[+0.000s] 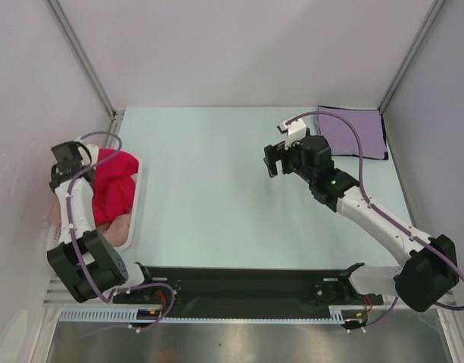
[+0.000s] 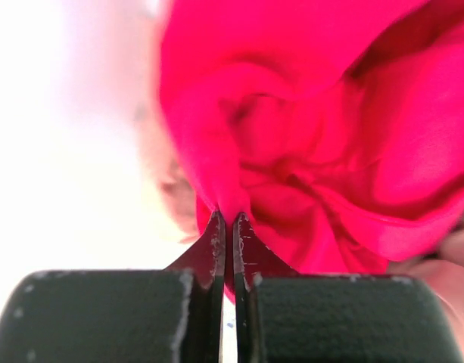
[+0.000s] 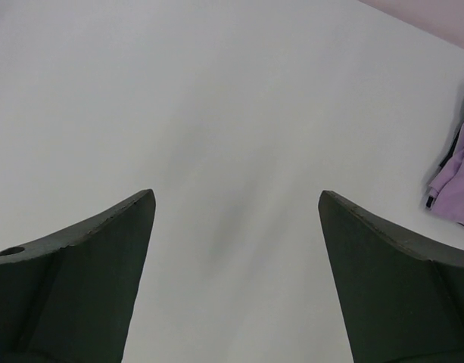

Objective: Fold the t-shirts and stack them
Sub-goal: Grab the tshirt from the pile, then move the tshirt to the center of the board

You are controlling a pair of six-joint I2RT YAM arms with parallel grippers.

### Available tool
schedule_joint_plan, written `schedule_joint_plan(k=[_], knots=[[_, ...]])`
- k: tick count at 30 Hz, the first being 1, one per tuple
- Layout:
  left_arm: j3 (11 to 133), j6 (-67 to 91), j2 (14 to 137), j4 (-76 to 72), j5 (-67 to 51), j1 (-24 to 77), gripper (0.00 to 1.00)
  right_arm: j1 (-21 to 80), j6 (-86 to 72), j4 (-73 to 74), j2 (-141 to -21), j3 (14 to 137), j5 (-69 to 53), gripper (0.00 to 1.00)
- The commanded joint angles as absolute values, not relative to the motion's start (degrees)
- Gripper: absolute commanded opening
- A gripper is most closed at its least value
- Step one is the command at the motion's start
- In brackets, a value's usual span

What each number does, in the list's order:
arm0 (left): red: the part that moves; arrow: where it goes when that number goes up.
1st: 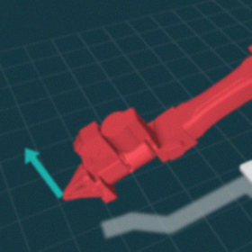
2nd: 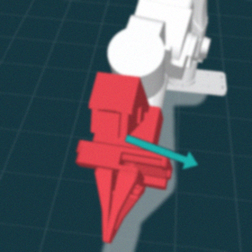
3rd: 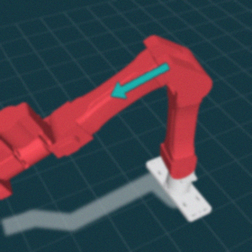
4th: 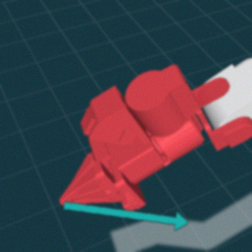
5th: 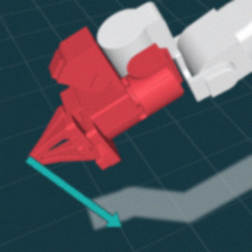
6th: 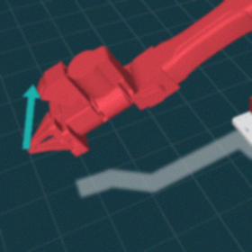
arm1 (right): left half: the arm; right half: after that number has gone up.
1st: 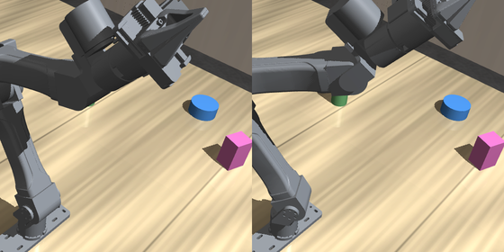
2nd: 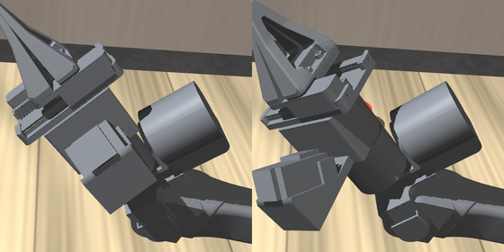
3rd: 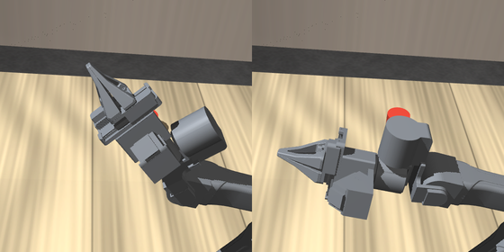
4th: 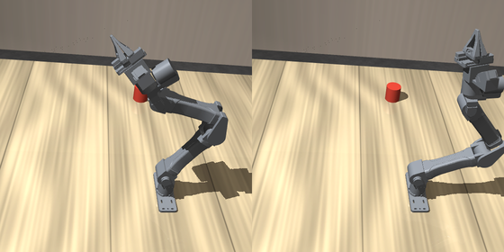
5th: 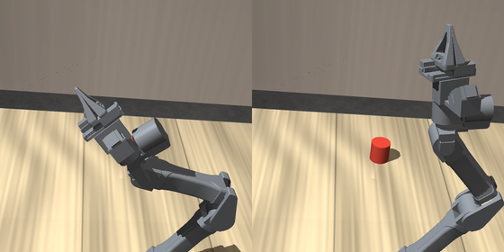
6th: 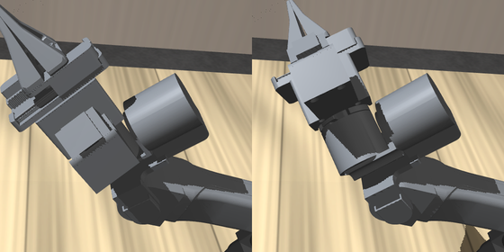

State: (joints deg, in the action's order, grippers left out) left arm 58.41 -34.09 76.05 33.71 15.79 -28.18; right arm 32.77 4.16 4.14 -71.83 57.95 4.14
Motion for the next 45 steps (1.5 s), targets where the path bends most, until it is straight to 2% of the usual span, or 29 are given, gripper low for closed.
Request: schedule_joint_plan(k=[1,2,3,5,9,12,16,19,22,29,32,35,36,39,40,42,43,44,45], knots=[[72.1,-31.5,69.9,37.7,6.5,-26.2,0.00,33.3,4.0,3.1,-71.8,62.0,5.1,0.95],[75.8,-30.4,69.5,39.9,0.5,-24.9,0.00,33.5,3.6,3.3,-71.8,62.2,4.6,0.95],[83.1,-29.5,69.1,43.7,-3.0,-21.1,0.00,33.4,3.0,3.2,-71.7,62.8,4.3,0.95],[90.1,-27.7,68.4,47.2,-7.9,-15.5,0.00,33.7,1.3,3.2,-71.1,63.3,3.5,0.95],[106.6,-24.8,68.6,50.6,-16.6,6.1,0.00,33.9,-0.9,3.0,-69.4,63.5,3.1,0.96],[113.9,-23.7,70.0,53.3,-22.0,18.5,0.00,33.8,-2.2,4.5,-67.6,63.6,4.9,0.97],[119.4,-20.8,71.5,56.0,-31.1,24.8,0.00,31.8,-5.2,7.6,-65.0,64.1,7.9,0.98],[119.2,-20.1,71.2,55.6,-33.4,24.8,0.00,28.0,-8.3,9.4,-62.8,63.3,7.9,0.98],[112.4,-20.7,70.9,52.8,-26.7,24.8,0.00,23.5,-10.4,10.7,-61.3,62.4,6.3,0.98],[85.3,-23.3,75.9,38.4,-17.2,23.4,0.00,22.1,-8.3,14.8,-63.1,60.8,5.9,0.98],[83.7,-22.4,83.1,33.6,-16.6,20.8,0.00,22.2,-8.2,18.2,-66.9,61.6,6.0,0.94],[87.2,-20.9,93.8,32.4,-14.9,17.5,0.01,24.1,-8.1,20.7,-70.8,62.9,7.4,0.89],[90.1,-20.6,96.3,32.4,-14.1,15.9,0.04,25.1,-8.1,21.4,-71.8,63.7,7.9,0.86],[95.6,-19.0,103.4,32.9,-13.1,12.0,0.47,30.4,-6.9,22.1,-74.1,64.2,8.0,0.80],[96.5,-17.6,104.4,32.7,-13.2,10.7,0.65,32.0,-6.2,21.9,-74.4,63.5,6.2,0.79],[97.0,-15.8,104.0,32.0,-14.0,6.6,0.76,38.8,-2.5,20.6,-74.2,61.9,3.4,0.78],[96.6,-14.4,103.1,31.9,-16.3,5.1,0.85,42.2,-1.0,19.9,-73.9,59.4,1.5,0.78],[95.8,-14.3,102.1,32.2,-17.6,3.7,0.87,45.6,-0.2,17.9,-73.7,57.8,1.1,0.79],[92.9,-14.4,98.8,32.3,-18.6,1.3,0.88,53.2,2.1,16.8,-74.1,56.4,1.1,0.82]])
